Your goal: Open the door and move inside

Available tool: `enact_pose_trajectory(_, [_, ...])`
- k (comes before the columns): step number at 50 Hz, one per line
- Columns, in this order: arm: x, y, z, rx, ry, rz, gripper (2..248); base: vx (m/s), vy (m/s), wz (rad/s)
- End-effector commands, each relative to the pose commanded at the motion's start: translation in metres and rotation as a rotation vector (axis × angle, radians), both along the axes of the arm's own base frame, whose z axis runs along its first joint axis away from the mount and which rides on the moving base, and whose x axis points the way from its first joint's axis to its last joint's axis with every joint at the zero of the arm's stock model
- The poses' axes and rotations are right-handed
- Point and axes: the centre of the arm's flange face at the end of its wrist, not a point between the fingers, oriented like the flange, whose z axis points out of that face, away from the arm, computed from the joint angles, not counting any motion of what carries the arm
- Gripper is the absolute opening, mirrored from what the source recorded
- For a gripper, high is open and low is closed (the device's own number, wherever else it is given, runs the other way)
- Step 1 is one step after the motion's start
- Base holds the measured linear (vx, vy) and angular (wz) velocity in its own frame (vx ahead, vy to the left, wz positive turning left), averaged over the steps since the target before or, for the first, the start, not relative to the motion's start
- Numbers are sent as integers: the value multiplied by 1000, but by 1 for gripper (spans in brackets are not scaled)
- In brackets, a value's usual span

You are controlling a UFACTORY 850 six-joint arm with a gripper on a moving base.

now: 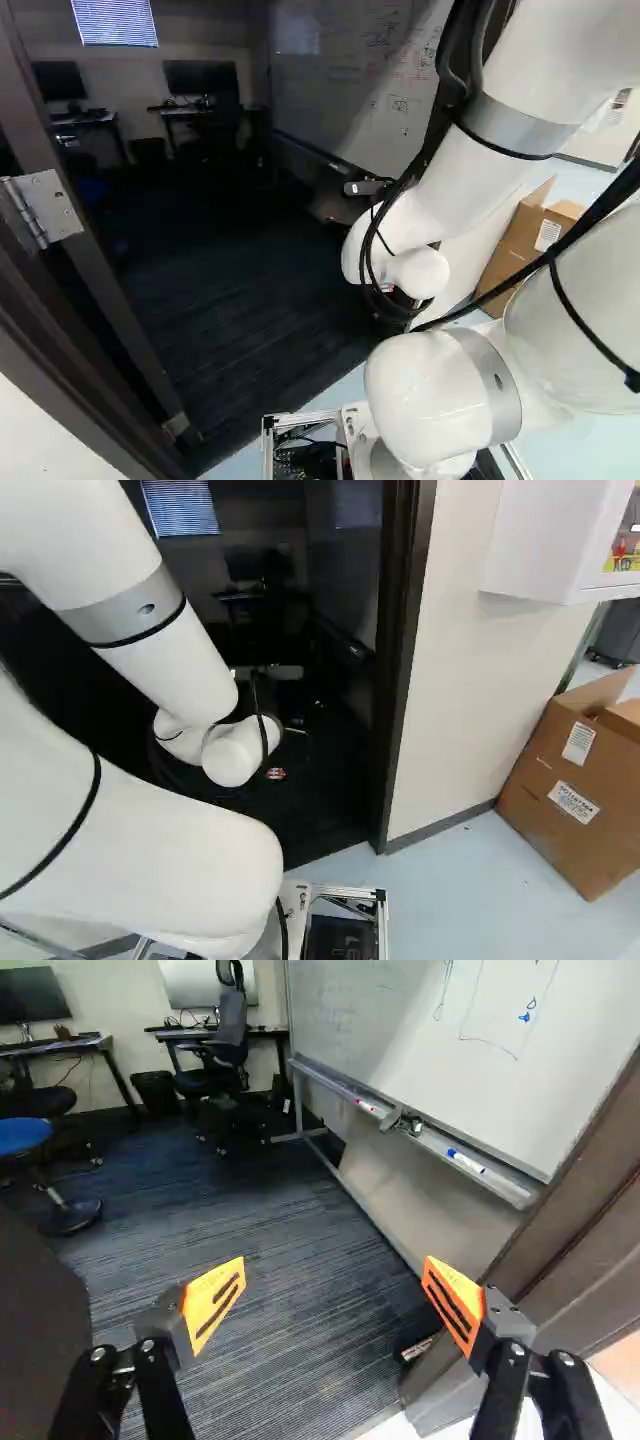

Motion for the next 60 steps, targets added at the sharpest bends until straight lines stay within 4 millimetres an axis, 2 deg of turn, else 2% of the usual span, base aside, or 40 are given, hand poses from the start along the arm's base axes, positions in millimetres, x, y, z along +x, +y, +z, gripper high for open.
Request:
enact_pose_trajectory(22, [0,0,0,0,0,0,247,130,5,7])
enact_pose_trajectory(60, [0,0,0,0,0,0,247,138,33,155])
